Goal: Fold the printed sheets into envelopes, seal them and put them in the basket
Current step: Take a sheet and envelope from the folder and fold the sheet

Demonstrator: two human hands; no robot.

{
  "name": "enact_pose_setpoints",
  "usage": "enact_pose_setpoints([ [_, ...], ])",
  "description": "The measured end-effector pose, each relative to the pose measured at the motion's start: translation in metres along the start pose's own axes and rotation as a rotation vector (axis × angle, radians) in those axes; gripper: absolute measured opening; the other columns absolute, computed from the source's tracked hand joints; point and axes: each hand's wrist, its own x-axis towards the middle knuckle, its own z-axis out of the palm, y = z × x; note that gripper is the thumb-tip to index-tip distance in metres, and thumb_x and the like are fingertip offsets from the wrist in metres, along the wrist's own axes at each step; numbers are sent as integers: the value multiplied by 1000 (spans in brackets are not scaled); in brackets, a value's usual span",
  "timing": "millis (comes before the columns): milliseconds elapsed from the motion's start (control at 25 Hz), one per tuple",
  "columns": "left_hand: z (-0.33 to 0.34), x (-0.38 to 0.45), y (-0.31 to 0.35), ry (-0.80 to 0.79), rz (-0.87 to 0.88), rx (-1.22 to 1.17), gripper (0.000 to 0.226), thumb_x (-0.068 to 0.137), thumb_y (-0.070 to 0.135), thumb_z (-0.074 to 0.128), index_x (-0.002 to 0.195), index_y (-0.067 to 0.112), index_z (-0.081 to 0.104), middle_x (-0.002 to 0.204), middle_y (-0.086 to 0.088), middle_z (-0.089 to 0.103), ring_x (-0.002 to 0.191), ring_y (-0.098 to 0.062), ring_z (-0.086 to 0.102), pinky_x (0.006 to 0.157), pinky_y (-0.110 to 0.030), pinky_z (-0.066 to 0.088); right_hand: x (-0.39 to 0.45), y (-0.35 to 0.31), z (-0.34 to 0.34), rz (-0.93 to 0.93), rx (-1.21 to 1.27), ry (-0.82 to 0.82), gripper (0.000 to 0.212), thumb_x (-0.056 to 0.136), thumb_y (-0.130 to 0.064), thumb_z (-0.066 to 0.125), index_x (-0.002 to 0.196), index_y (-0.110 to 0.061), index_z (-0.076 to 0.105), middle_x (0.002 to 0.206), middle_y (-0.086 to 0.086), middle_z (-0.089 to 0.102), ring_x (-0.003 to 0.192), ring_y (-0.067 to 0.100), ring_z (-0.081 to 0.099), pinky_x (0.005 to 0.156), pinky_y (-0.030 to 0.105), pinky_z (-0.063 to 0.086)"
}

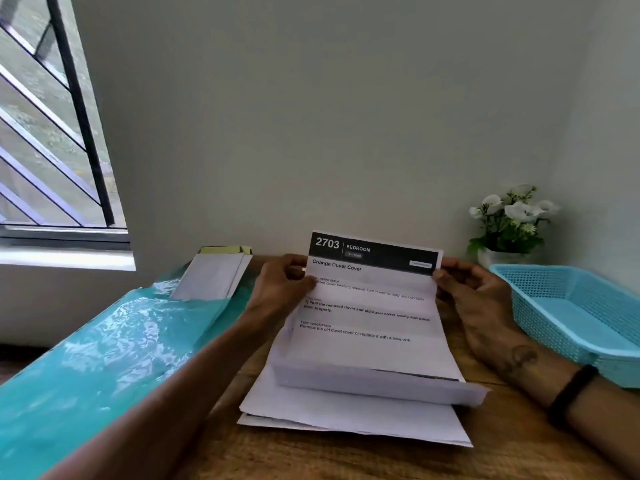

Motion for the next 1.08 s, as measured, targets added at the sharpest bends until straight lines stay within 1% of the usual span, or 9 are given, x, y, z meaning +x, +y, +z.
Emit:
enact_pose_setpoints([
  [80,0,-4,6,-50,-55,-169,24,95,1,69,119,8,67,111,-11,77,90,-21,79,75,-33,66,-1,-6,-1,28,71,6,21,95,-30,71,113,-18,72,100,7,81,93,25,78,85,43,62],
  [200,0,-10,14,-56,-110,-282,19,95,-7,65,113,-1,66,107,-17,76,83,-22,78,66,-27,63,-2,-11,1,102,168,-35,33,100,-53,54,107,-23,66,84,-1,82,74,13,79,68,32,58],
  [400,1,-5,13,-22,-151,-319,18,97,-11,56,103,-2,71,107,-25,73,89,-30,73,66,-29,62,3,-9,0,180,134,-105,58,94,-70,51,106,-17,70,86,4,81,80,21,78,70,34,56],
  [520,0,-4,11,31,-143,-282,25,99,-6,57,90,7,76,102,-17,74,85,-25,71,62,-25,57,2,-11,-2,219,100,-217,61,85,-71,63,107,-15,74,94,8,82,79,20,79,69,36,58],
  [640,-1,-4,10,63,-112,-316,29,97,-6,62,80,12,78,88,-9,77,71,-18,73,55,-22,57,-3,-13,-2,259,26,-458,61,70,-65,84,113,-23,76,114,8,79,95,24,79,70,34,63],
  [720,-3,-3,11,96,-113,-349,33,94,-9,64,78,15,80,81,-8,78,62,-17,74,53,-25,57,-3,-12,-5,260,-10,-513,80,61,-49,96,131,-25,64,124,6,75,102,24,77,75,37,63],
  [880,-5,-3,13,147,-115,-404,37,89,-9,66,74,20,83,78,-9,79,61,-21,72,54,-29,60,-4,-11,-9,346,115,-657,80,71,-13,92,139,-24,51,122,9,77,109,32,75,77,40,63],
  [960,-5,-3,15,161,-94,-426,33,91,-6,66,81,20,83,85,-9,81,71,-23,73,60,-30,61,-4,-12,-10,341,108,-683,77,70,-4,90,136,-22,55,121,12,77,107,34,75,75,40,64],
  [1080,-4,-2,19,93,-153,-562,20,103,13,60,113,18,77,100,-10,80,86,-22,74,71,-33,59,-1,-11,-12,259,62,-617,77,60,-5,93,131,-15,63,120,14,77,107,34,75,81,43,63],
])
